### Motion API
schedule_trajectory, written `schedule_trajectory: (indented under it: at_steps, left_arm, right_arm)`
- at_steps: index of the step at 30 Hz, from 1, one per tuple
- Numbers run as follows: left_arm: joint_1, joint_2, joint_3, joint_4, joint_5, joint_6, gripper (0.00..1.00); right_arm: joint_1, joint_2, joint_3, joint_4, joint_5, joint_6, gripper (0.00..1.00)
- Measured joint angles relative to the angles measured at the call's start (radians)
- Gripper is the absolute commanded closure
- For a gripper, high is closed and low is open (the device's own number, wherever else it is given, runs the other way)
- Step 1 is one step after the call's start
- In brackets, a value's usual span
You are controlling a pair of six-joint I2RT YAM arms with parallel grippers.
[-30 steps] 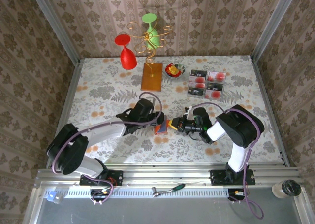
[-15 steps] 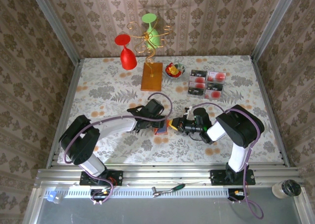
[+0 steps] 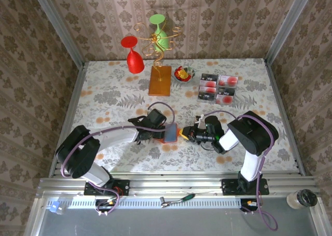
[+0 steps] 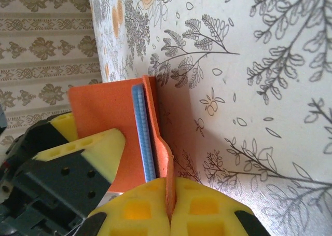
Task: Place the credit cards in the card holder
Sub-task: Open the card holder at the center of the table.
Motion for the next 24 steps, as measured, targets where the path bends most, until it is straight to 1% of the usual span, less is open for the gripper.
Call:
schedule_trajectory:
  at_steps: [8,18,21,24]
  left_arm:
    - [0.002,0.0,-0.06,0.034,-0.014,-0.021,0.31]
    - [0.002,0.022,-0.07,0.06,-0.027,-0.021,0.31]
    - [0.002,0.021,-0.074,0.066,-0.029,-0.021,0.31]
    - [0.002,0.02,-0.074,0.066,-0.03,-0.02,0.31]
  right_arm:
    - [0.007,0.0,-0.008,0.003,0.018,0.0,1.0]
    - [0.007,-0.002,-0.008,-0.006,0.023,0.0,1.0]
    - [0.007,-0.019,-0.008,-0.037,0.024,-0.002,0.88]
    - [0.007,-0.063,-0.008,-0.09,0.026,-0.021,0.69]
